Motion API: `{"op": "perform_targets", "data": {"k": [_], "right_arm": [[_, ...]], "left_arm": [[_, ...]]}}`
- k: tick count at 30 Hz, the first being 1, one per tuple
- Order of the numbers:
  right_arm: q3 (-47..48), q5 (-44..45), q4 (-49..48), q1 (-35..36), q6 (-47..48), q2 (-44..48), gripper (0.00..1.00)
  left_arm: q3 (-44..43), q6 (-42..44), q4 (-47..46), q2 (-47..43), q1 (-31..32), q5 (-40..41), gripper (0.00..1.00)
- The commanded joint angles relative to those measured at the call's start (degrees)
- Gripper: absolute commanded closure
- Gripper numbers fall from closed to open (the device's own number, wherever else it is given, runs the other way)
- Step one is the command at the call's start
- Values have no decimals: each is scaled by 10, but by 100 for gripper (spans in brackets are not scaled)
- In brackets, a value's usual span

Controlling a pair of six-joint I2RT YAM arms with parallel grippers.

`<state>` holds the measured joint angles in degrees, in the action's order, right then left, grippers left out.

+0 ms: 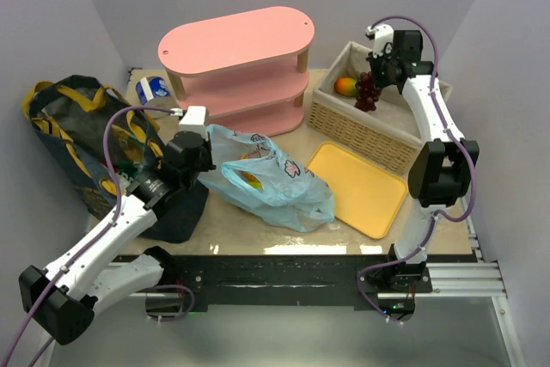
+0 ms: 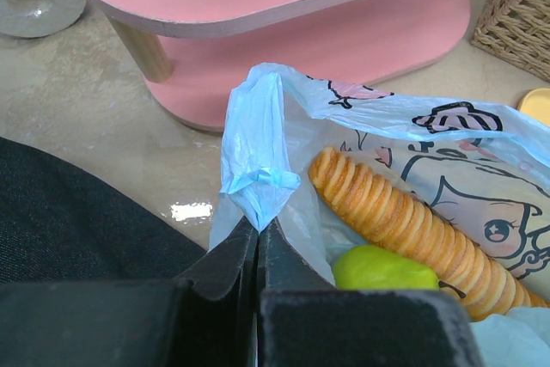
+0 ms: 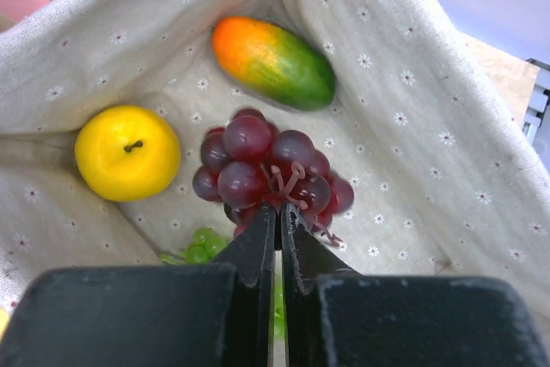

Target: Place the mixed food into the grocery bags and tie them

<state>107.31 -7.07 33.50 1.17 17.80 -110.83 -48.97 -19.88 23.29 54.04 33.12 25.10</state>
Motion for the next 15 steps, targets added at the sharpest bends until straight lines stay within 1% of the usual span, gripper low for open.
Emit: {"op": "perform_targets", "data": {"k": [1, 5, 8, 11, 14, 15], "right_arm": [[28, -5, -23, -1, -24, 46, 100], [54, -30, -58, 0, -47, 79, 100], [66, -69, -83, 8, -65, 105, 100], [72, -91, -105, 38, -74, 128, 100], [86, -92, -116, 94, -75, 146, 100], [94, -97, -121, 124, -81, 149, 100]], "left_arm": [[-9, 15, -25, -1, -3, -1, 100], [-24, 26, -34, 16, -3, -4, 100], [-32, 26, -45, 21, -3, -7, 100], [-38, 20, -60, 21, -3, -5, 100], [-44, 14, -69, 23, -3, -3, 100], [-50, 12, -71, 24, -3, -2, 100]]}}
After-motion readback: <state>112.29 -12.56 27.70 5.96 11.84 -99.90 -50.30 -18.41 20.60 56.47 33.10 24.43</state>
